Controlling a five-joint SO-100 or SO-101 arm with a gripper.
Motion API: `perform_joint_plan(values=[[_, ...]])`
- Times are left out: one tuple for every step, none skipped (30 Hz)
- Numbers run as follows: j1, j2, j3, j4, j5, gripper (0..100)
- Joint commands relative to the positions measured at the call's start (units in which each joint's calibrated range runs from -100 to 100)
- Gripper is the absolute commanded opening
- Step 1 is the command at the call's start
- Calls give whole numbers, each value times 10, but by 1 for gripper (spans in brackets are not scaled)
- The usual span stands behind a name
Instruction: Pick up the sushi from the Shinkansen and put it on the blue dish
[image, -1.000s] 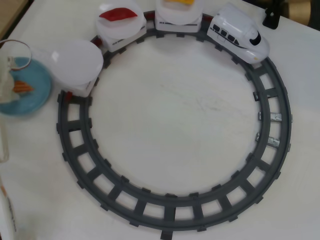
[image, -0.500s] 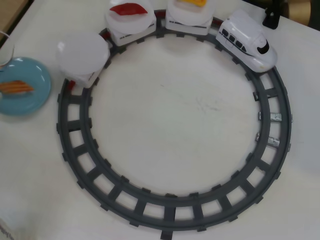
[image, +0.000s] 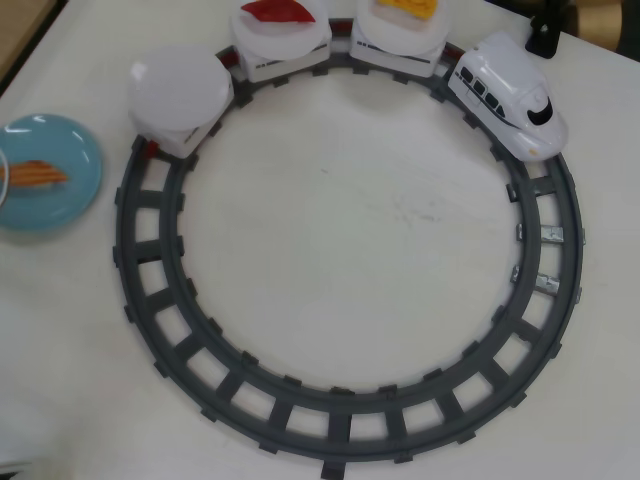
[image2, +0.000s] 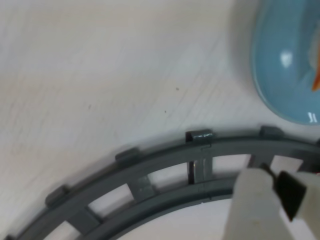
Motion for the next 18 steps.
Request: perform_joint_plan(values=[[5,-132,126,-54,1,3],[5,-169,169,-74,1,3],[5,-205,212,-93,1,3],[5,-240,258,-109,2,3],[4,-277,302,-122,2,3],[1,-312,346,-133,2,3],[-1,-346,388,-142,2,3],[-4,-378,428,-154,4,3],[-2,-406,464,-169,12,3],[-4,-431,500,-185,21,3],[-5,-453,535,-197,27,3],[-4,-475,570,-207,29,3],[-1,-492,599,-216,29,3],[3,-507,626,-227,29,3],[3,-518,648,-238,29,3],[3,-528,669,-248,29,3],[2,-535,688,-257,29,3],[0,-545,708,-265,28,3]])
